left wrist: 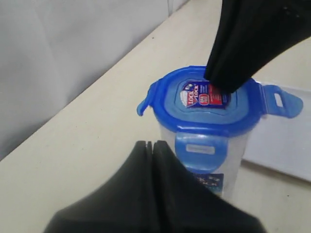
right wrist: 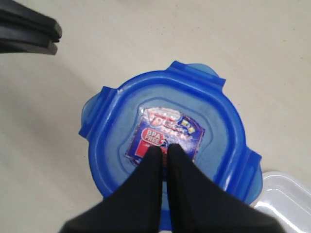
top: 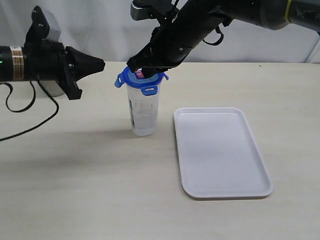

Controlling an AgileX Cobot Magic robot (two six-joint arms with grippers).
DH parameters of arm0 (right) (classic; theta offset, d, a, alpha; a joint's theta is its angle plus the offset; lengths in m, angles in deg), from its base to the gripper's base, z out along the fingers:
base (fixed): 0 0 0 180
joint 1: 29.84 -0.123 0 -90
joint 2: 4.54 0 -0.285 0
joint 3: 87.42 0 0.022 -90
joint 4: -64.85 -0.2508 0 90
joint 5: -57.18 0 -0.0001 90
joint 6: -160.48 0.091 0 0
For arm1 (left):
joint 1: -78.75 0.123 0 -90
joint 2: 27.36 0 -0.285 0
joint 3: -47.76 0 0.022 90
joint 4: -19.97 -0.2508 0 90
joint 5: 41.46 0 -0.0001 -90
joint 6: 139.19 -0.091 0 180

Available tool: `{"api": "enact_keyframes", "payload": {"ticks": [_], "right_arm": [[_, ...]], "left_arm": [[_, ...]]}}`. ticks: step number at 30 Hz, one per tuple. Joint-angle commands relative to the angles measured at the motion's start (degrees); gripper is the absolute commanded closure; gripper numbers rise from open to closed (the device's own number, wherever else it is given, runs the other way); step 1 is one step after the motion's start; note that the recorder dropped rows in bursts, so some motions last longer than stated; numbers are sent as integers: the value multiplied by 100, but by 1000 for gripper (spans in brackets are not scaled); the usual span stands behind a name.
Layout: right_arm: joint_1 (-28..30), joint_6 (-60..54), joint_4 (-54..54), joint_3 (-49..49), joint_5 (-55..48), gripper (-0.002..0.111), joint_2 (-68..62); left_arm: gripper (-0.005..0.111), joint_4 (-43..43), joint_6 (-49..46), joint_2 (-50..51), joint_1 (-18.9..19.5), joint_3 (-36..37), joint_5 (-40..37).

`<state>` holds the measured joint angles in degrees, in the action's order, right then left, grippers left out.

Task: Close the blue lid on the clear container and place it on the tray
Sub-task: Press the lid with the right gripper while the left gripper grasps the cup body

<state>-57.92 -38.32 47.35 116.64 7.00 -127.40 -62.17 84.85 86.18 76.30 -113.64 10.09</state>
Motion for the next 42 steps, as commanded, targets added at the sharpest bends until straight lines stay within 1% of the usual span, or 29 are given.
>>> {"api": "enact_keyframes", "payload": {"ticks": [1,2,5,7,8,9,10,11,12,14,15,17,18,20,23,26,28,30,34,36,42], "right_arm": [[-5,-47,47,26,-97,104,-13],[-5,-47,47,26,-83,104,-13],[-5,-61,60,26,-71,104,-13],[-5,-61,60,26,-71,104,-13],[-5,-61,60,26,-71,104,-13],[-5,-61,60,26,-71,104,-13],[-5,-61,60,26,-71,104,-13],[-5,-61,60,26,-71,104,-13],[-5,-61,60,26,-71,104,-13],[-5,-90,61,26,-71,104,-13],[-5,-90,61,26,-62,104,-13],[-5,-90,61,26,-51,104,-13],[-5,-90,61,26,-51,104,-13],[-5,-90,61,26,-51,104,-13],[-5,-90,61,26,-84,104,-13],[-5,-90,61,26,-217,104,-13],[-5,-37,61,26,-217,104,-13],[-5,-10,61,26,-252,104,-13],[-5,3,61,-11,-349,104,-42],[-5,3,61,-11,-359,104,-104],[-5,3,61,-11,-372,104,-125]], "left_arm": [[107,1002,-1449,-43,441,953,1546],[107,705,-1581,17,628,1089,1842],[107,831,-1565,333,642,1128,1842],[107,1042,-1823,840,564,1128,1842],[107,1099,-2263,1145,505,1090,1842],[107,1166,-2492,1369,460,1027,1842],[106,1478,-2480,1539,400,978,1842],[103,1803,-2503,1704,297,888,1842],[96,1838,-2602,1880,213,782,1842],[71,1823,-2628,2250,66,575,1842],[50,1834,-2672,2429,6,470,1842],[26,1783,-2706,2581,-58,367,1842],[20,1782,-2706,2618,-73,358,1842],[13,1783,-2827,2631,-133,358,1842],[14,1835,-3130,2631,-319,348,1842],[14,2182,-3175,2644,-762,204,1842],[14,2337,-3197,2668,-957,-10,1842],[14,2509,-3185,2704,-987,-139,1842],[14,2345,-2954,3036,-1023,-494,1842],[14,2220,-2718,3061,-1091,-712,1842],[14,2295,-2689,3061,-1375,-1031,1842]]}}
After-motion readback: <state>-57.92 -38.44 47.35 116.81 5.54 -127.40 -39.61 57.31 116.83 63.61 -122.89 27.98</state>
